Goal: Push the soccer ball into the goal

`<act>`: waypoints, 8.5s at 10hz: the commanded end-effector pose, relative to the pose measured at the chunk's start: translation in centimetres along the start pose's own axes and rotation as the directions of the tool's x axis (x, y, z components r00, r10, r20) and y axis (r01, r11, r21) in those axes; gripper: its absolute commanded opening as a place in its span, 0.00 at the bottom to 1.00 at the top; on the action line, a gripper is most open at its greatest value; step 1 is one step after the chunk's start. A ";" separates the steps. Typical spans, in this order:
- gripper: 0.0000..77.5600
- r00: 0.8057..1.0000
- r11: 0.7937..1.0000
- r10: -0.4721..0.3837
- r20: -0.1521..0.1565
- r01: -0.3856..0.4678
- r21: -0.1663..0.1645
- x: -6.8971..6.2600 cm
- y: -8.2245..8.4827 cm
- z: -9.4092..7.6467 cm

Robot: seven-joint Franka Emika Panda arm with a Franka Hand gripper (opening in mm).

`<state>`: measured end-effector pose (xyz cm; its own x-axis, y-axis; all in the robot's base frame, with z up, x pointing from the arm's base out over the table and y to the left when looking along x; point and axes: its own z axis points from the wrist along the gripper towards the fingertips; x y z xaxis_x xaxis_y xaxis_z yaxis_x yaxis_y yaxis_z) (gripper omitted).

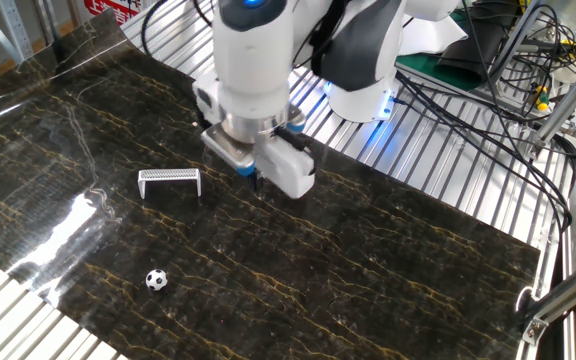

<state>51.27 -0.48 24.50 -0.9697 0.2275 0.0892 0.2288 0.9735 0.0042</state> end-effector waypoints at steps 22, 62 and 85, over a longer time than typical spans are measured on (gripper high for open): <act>0.00 0.942 0.939 0.334 0.026 -0.331 -0.094 -12.5 -0.1 2.5; 0.00 0.816 0.816 0.578 0.016 -0.577 -0.032 -21.9 -1.4 13.8; 0.00 0.761 0.761 0.648 0.039 -0.649 0.021 -20.2 -2.4 15.3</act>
<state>68.95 -6.99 7.27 -0.5949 0.8029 0.0384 0.7987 0.5958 -0.0840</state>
